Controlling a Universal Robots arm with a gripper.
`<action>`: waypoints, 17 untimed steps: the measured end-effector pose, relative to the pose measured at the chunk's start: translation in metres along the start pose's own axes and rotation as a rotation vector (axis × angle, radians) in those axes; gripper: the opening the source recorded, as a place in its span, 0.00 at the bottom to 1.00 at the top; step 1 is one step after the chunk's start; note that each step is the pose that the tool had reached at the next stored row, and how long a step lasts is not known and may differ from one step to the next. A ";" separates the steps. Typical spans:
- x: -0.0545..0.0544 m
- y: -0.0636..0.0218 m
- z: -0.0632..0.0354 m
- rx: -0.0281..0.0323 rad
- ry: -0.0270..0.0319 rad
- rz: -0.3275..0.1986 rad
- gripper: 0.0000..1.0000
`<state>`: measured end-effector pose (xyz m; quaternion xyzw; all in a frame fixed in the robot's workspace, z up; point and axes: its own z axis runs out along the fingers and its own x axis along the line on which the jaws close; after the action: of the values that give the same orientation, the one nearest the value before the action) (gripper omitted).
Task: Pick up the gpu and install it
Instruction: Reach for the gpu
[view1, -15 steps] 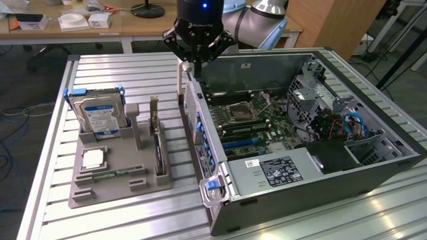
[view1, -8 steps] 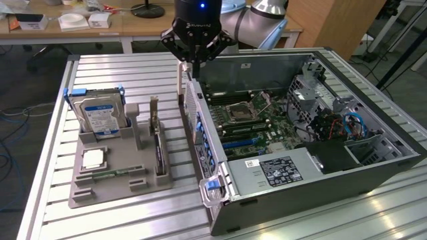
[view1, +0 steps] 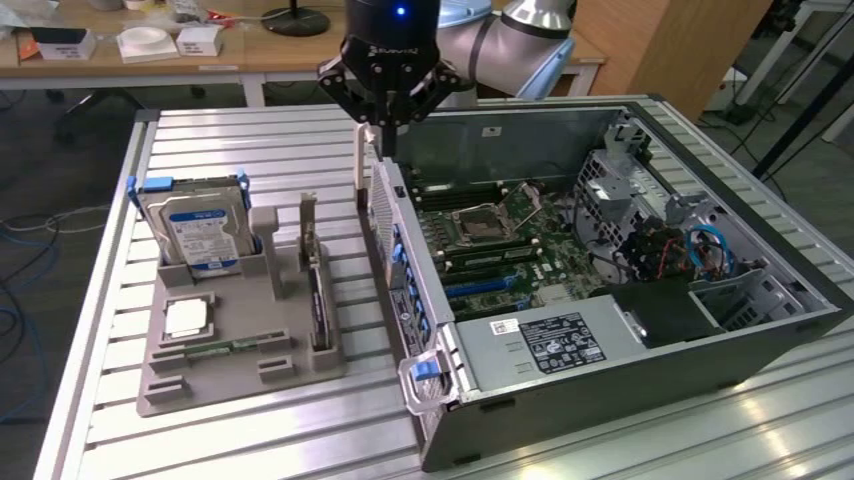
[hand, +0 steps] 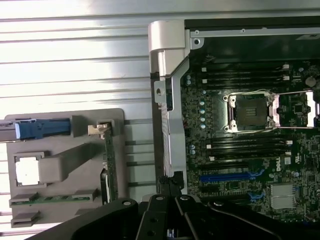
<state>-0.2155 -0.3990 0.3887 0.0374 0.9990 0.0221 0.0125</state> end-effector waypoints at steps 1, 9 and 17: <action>0.000 0.0000 0.0000 0.0000 0.0000 0.000 0.11; 0.005 -0.0004 0.0000 0.0001 0.0001 0.000 0.11; 0.013 -0.0010 0.0004 0.0000 0.0000 0.000 0.11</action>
<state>-0.2289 -0.3990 0.3880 0.0374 0.9990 0.0221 0.0125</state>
